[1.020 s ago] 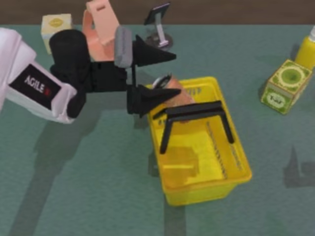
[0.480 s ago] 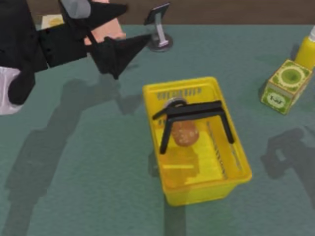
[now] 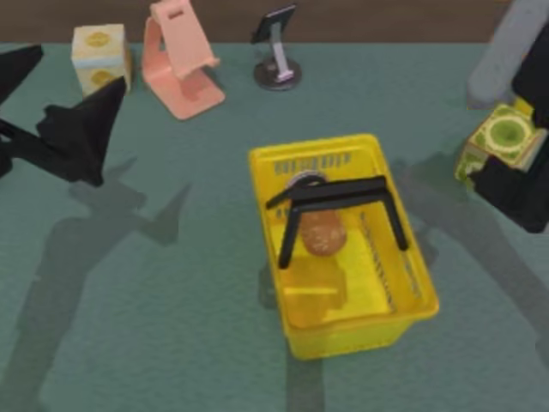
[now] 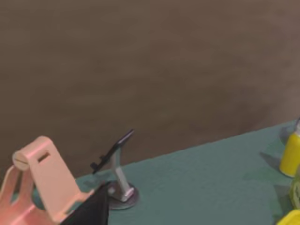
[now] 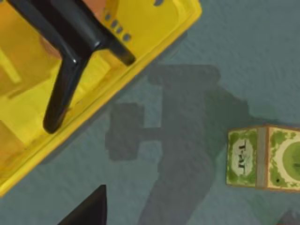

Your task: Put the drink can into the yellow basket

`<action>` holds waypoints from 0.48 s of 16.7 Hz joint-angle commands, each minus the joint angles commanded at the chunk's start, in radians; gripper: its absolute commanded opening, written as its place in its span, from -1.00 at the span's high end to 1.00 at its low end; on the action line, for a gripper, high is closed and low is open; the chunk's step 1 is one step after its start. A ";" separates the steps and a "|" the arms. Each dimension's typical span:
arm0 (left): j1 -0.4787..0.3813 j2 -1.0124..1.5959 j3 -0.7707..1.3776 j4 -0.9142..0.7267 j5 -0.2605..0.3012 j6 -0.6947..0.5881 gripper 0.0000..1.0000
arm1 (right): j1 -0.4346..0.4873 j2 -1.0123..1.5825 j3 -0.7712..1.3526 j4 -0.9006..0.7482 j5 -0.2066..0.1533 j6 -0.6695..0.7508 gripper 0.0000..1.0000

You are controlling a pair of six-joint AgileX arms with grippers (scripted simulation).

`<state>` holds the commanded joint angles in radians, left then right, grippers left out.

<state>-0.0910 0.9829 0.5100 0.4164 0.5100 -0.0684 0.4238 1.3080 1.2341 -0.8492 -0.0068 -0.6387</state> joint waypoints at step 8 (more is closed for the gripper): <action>0.087 -0.754 -0.382 -0.323 -0.373 0.035 -1.00 | 0.196 0.651 0.611 -0.424 0.007 -0.307 -1.00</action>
<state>-0.0039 0.2286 0.1276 0.0938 0.1375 -0.0335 0.6202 1.9588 1.8446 -1.2729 -0.0001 -0.9456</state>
